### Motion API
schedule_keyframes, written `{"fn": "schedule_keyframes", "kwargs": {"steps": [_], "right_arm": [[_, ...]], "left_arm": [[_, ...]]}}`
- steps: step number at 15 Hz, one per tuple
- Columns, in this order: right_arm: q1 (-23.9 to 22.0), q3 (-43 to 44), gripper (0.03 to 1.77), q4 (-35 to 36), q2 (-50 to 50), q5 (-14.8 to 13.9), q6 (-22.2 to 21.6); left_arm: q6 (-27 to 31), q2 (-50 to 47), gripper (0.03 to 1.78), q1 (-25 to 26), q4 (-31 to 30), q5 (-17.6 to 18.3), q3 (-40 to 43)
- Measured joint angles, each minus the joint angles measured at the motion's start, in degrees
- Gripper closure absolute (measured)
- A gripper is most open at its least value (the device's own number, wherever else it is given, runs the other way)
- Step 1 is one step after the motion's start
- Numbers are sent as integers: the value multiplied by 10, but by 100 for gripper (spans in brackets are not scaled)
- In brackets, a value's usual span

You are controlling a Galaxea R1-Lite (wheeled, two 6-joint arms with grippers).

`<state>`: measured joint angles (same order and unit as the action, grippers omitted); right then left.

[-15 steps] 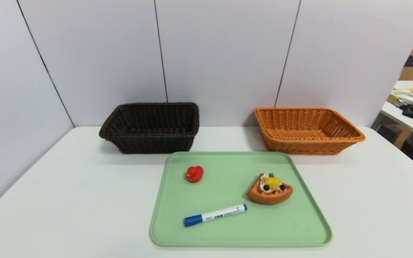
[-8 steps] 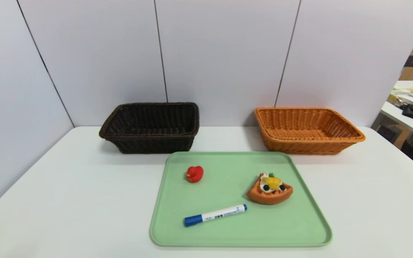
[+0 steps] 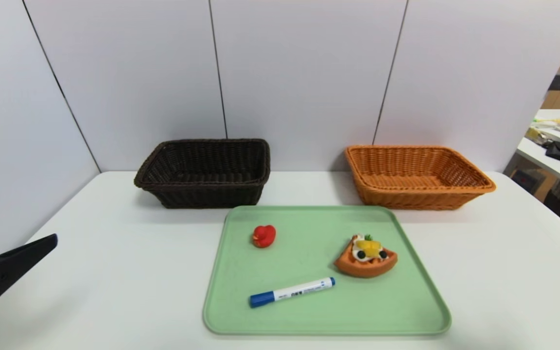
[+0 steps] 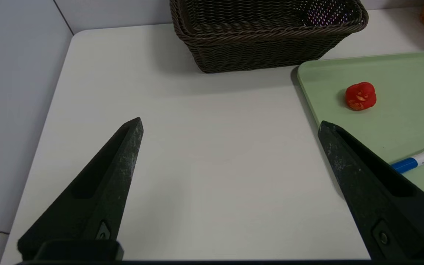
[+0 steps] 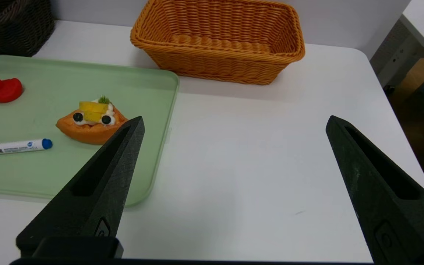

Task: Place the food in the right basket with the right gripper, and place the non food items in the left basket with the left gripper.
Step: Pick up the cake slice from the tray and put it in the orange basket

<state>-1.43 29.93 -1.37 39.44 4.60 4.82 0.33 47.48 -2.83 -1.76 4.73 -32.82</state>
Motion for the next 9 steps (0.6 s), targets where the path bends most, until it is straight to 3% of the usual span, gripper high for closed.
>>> {"fn": "schedule_keyframes", "kwargs": {"steps": [3,9], "right_arm": [[21,-18,10,71,59,-2,-6],[65,-11,10,74,110,-12,-42]], "left_arm": [[-21,35,12,-21,-27,-2,27],[-28,51,12,-47,-25,-10,31]]}}
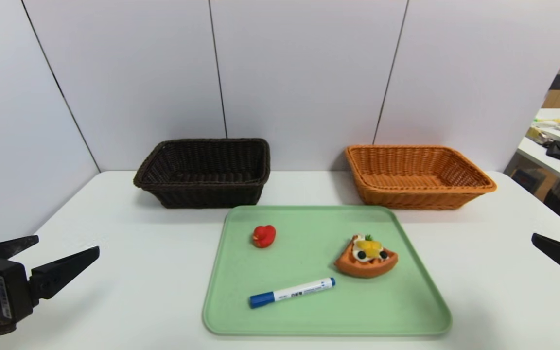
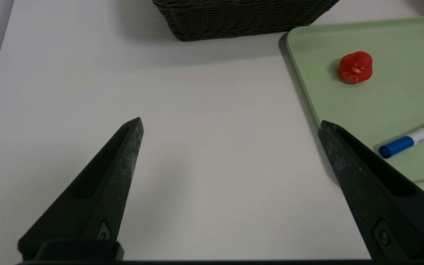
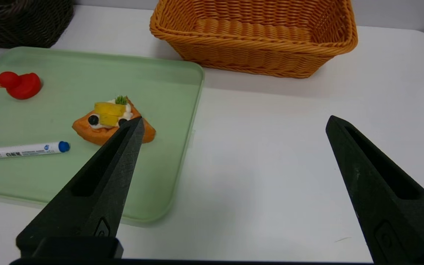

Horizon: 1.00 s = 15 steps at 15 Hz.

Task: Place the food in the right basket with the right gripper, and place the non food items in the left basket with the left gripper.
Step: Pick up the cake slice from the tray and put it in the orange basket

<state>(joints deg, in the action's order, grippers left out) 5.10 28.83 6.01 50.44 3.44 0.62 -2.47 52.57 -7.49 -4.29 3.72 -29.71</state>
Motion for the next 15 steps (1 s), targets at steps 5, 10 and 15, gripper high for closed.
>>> {"fn": "schedule_keyframes", "kwargs": {"steps": [5,10,15], "right_arm": [[103,15,10,1,32,-67,-29],[175,30,10,15,80,-126,-50],[222,32,10,15,125,-158,-75]], "left_arm": [[-2,2,12,-14,1,-6,3],[-3,5,12,-18,1,-8,7],[-3,9,12,-19,2,-8,10]]}}
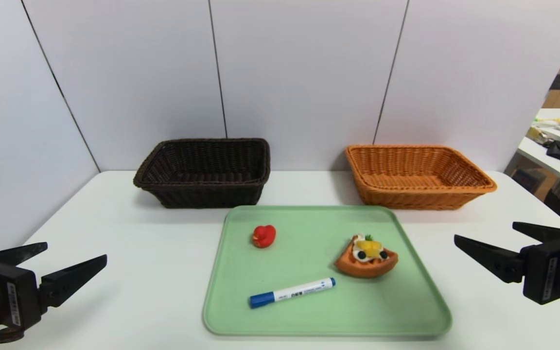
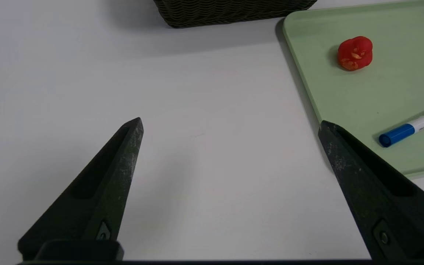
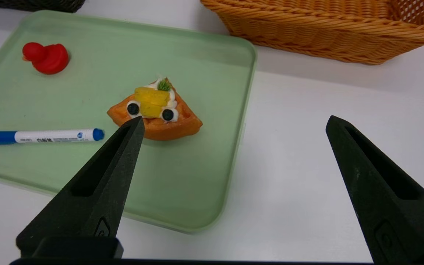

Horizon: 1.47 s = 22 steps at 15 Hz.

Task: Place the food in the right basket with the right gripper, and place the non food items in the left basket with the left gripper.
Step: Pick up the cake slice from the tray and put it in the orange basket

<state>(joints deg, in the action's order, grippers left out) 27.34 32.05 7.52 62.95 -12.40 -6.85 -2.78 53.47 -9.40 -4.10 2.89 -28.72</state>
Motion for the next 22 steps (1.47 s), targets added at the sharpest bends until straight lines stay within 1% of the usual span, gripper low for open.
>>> {"fn": "schedule_keyframes", "kwargs": {"steps": [4,9,12,14,16,17,20,22], "right_arm": [[31,0,10,0,31,-1,-1],[40,1,10,7,83,-5,-10],[48,15,10,15,119,-33,-24],[54,41,10,7,140,-43,-29],[69,71,10,-21,156,-64,-33],[79,86,10,-48,161,-69,-37],[102,138,10,-122,169,-75,-68],[107,178,10,-184,174,-75,-81]], "left_arm": [[0,7,12,-2,-2,0,8],[0,10,12,-6,-2,-2,13],[1,10,12,-6,-2,-2,13],[1,10,12,-6,-1,-3,13],[1,9,12,-7,-2,-12,15],[0,7,12,-7,-2,-13,16],[1,4,12,-8,-2,-14,18],[1,2,12,-8,-2,-14,19]]}}
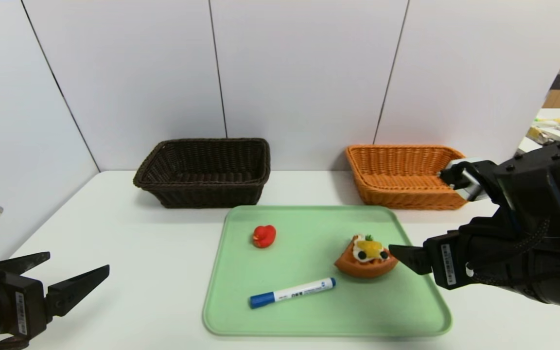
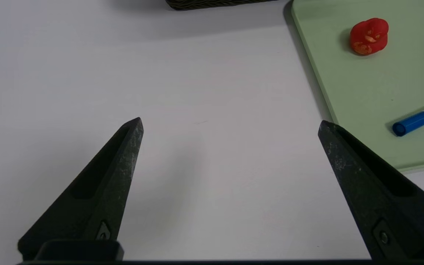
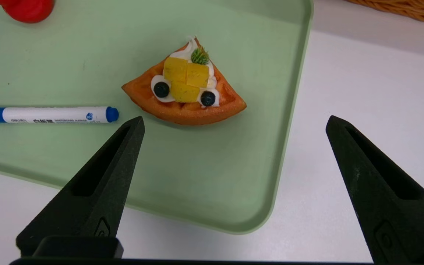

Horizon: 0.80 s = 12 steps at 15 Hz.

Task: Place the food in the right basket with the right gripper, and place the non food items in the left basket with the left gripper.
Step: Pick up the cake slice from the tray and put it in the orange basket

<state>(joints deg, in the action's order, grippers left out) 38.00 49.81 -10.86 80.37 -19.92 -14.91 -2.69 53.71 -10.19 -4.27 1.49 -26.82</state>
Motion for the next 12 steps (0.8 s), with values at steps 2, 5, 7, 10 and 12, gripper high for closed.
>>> {"fn": "schedule_keyframes", "kwargs": {"steps": [2,5,7,10,12], "right_arm": [[2,39,10,-64,7,1,-18],[2,107,10,-176,25,4,-49],[4,155,10,-250,41,6,-60],[5,214,10,-344,69,8,-80],[6,228,10,-364,86,11,-85]], "left_arm": [[0,-2,12,-1,1,0,1],[2,-6,12,-1,2,-4,0],[2,-9,12,-1,3,-7,0],[1,-12,12,-1,3,-8,2],[1,-13,12,-1,3,-8,2]]}}
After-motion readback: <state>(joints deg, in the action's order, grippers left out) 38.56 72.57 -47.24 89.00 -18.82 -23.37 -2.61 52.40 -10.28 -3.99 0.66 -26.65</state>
